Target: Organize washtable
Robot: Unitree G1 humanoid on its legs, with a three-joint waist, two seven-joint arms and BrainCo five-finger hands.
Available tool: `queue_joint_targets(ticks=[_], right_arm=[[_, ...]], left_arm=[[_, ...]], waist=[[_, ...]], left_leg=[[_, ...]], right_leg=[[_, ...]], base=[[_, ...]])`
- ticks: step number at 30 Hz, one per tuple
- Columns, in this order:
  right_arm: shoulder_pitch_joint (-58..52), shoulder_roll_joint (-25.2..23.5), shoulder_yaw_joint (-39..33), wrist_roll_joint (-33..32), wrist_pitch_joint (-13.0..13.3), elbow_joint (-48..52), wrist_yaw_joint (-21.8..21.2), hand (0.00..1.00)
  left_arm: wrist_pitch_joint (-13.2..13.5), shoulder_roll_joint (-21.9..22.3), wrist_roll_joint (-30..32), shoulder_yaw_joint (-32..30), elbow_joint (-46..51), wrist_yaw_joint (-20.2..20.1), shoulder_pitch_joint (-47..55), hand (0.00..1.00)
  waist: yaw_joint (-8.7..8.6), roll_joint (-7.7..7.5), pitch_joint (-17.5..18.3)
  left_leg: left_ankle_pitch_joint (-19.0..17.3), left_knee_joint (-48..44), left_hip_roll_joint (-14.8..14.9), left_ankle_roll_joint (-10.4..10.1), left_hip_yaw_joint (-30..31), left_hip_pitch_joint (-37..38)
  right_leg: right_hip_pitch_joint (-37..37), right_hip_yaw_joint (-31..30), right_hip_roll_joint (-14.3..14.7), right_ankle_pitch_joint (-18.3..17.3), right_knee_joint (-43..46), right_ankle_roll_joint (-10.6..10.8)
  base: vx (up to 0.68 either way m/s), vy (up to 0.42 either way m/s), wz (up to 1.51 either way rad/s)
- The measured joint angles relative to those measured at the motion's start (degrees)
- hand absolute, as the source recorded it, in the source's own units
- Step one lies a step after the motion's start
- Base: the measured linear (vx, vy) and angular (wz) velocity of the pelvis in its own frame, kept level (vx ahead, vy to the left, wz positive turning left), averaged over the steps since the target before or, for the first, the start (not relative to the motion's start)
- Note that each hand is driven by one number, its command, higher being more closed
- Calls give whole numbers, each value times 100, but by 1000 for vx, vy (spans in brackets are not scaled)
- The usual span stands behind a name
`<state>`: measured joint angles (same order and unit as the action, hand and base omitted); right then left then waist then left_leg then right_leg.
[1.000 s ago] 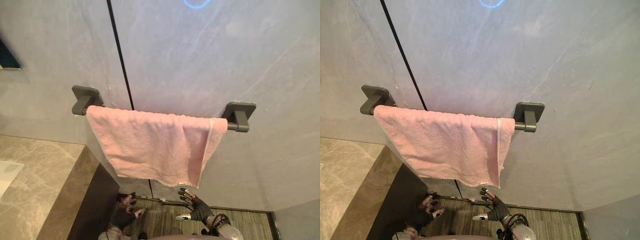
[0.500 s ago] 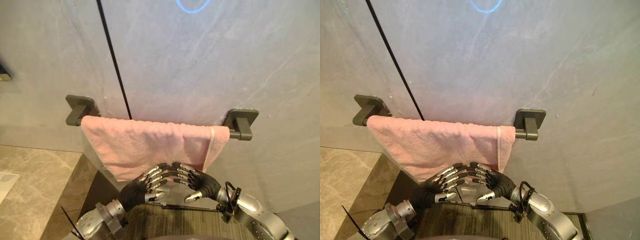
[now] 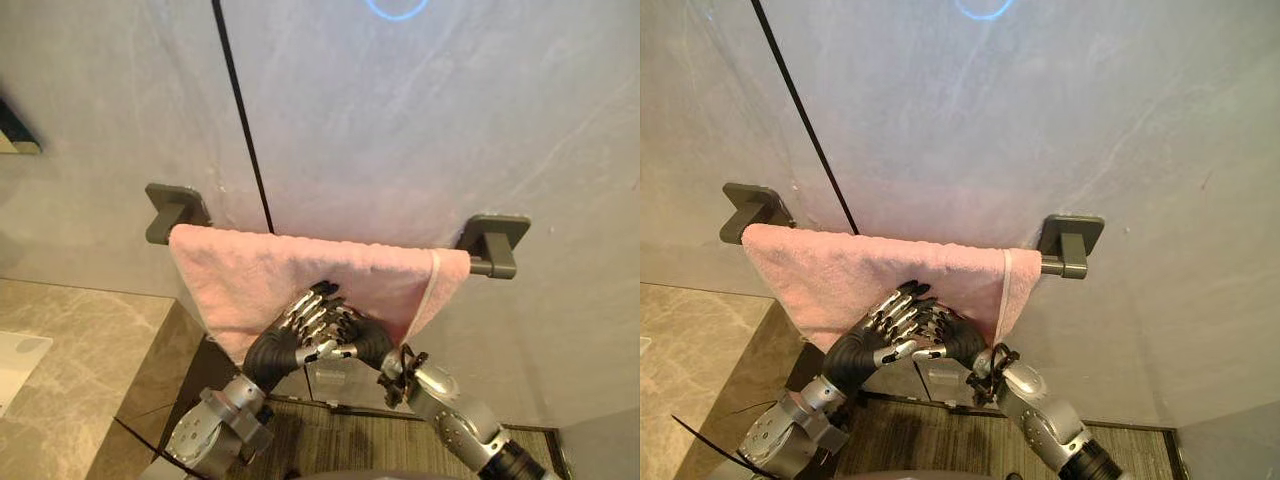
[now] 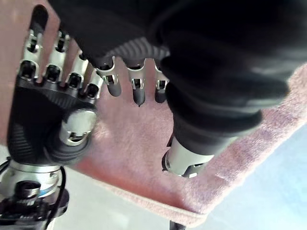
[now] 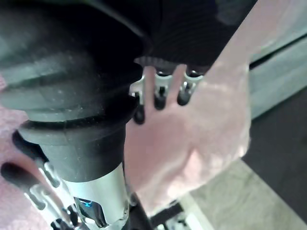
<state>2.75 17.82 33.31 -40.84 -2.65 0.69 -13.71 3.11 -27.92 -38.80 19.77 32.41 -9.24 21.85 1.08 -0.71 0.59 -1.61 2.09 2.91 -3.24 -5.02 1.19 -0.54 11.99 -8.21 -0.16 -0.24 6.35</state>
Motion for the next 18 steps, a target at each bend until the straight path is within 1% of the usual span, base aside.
queue_joint_targets(ticks=[1,3,6,10,13,14,16,17,18], right_arm=[[0,-60,2,0,-2,-2,30,0],[15,-132,-2,0,-3,-31,107,0],[16,-238,-61,33,-24,-217,120,0],[-135,-273,-400,105,-72,-170,86,0],[-266,-321,-538,167,-127,-115,79,0],[-323,-357,-611,286,-141,-106,58,0],[-462,-409,-783,327,-178,-64,-20,0],[-587,-406,-921,345,-238,33,-43,0],[-732,-406,-1090,467,-251,99,-109,0]], left_arm=[[0,100,79,-77,-1,75,4,0],[0,247,138,-208,-1,86,45,0],[-2,549,372,-356,-13,188,122,0],[-3,1091,756,-671,-47,226,129,0],[-3,1285,880,-777,-72,277,137,0],[-2,1368,943,-846,-103,306,163,0],[-2,1451,1004,-943,-174,313,183,0],[-2,1488,1033,-993,-177,308,208,0],[-3,1535,1039,-1067,-177,302,226,0]], waist=[[0,0,0],[-3,-1,1],[-10,-1,0],[1,-5,1],[1,-9,-4],[-10,-12,-5],[-2,-21,-8],[6,-27,-12],[2,-30,-12]], left_leg=[[0,-1,0,0,19,-18],[1,-2,0,1,23,-54],[21,4,-1,3,27,-127],[119,108,0,3,41,-237],[151,162,0,-1,46,-238],[151,164,-2,-1,44,-237],[151,164,-2,-1,43,-234],[151,163,-2,-1,43,-233],[151,163,-2,-1,42,-224]], right_leg=[[5,20,-1,0,0,-1],[41,21,-1,-1,1,-2],[111,18,-1,-3,1,-6],[263,28,6,2,13,-14],[283,35,8,5,13,-18],[283,33,7,5,13,-18],[282,31,6,6,14,-18],[282,31,6,6,15,-18],[275,30,6,6,15,-18]], base=[[-1,-7,9],[-6,-4,2],[-32,-10,0],[-13,-6,2],[0,0,0],[0,0,0],[0,0,0],[0,0,0],[0,0,0]])
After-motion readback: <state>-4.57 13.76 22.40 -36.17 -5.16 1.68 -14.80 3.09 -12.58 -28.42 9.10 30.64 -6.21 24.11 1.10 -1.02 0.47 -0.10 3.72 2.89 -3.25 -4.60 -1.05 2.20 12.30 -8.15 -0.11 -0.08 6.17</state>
